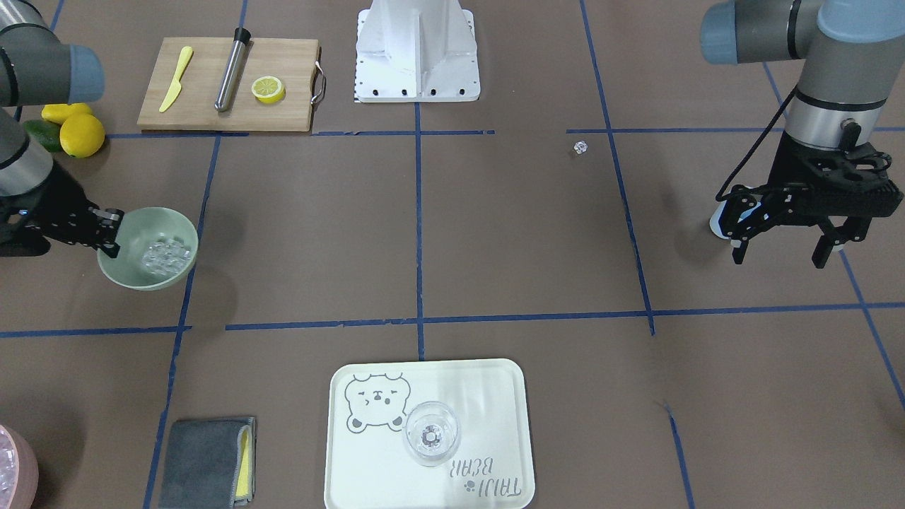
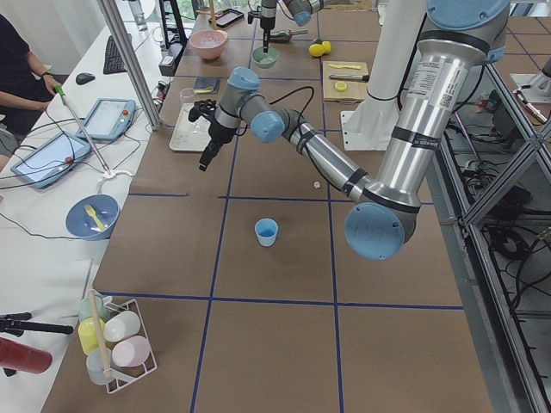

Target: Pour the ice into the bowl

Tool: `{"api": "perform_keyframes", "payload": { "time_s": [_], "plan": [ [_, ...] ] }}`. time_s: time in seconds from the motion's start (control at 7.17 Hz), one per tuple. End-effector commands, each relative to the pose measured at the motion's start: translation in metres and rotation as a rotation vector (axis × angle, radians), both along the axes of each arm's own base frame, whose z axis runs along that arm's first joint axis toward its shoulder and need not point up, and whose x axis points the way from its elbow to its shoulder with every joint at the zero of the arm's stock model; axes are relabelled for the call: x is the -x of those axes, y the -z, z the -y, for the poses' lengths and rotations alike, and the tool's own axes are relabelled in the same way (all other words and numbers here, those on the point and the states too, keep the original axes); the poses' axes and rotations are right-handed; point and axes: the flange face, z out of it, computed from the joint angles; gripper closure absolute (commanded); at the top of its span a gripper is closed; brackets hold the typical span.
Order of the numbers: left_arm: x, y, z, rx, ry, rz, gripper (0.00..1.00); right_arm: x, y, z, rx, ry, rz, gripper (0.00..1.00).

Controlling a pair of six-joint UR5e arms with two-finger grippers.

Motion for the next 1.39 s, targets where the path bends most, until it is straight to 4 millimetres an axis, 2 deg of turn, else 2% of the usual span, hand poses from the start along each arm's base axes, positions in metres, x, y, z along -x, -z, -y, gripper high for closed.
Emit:
{"api": "perform_keyframes", "payload": {
  "time_s": [0.0,0.14,0.28,0.42,0.7,0.84,0.98,1.12,1.25],
  "plan": [
    [-0.001,-0.002,0.001,0.006,0.001,0.002,0.0,-0.017,-0.074,-0.015,0.025,0.015,-0.035,1.0],
    [-0.001,-0.002,0.001,0.006,0.001,0.002,0.0,-0.017,-0.091,-0.014,0.016,0.009,-0.02,1.0],
    [-0.001,-0.003,0.001,0.006,0.0,0.003,0.0,-0.031,-0.09,-0.011,0.037,-0.003,0.009,0.39],
    [-0.001,-0.004,0.002,0.007,0.0,0.004,0.0,-0.053,-0.088,-0.011,0.052,-0.017,0.046,0.0],
    [0.0,-0.013,0.001,0.013,-0.008,0.018,0.0,-0.08,-0.09,-0.01,0.017,-0.002,0.042,0.0],
    [0.001,-0.017,0.001,0.02,-0.01,0.023,0.0,-0.095,-0.085,-0.008,0.014,0.029,0.031,0.0],
    [0.008,-0.028,-0.002,0.024,-0.085,0.028,0.0,-0.126,-0.082,-0.001,0.013,0.062,-0.018,0.0],
    [0.04,-0.043,0.007,0.058,-0.154,-0.019,0.0,-0.163,-0.078,0.006,-0.013,0.132,-0.062,0.0],
    [0.074,-0.076,0.01,0.054,-0.206,0.026,0.0,-0.208,-0.069,0.022,-0.064,0.187,-0.083,0.0]
  ]
}}
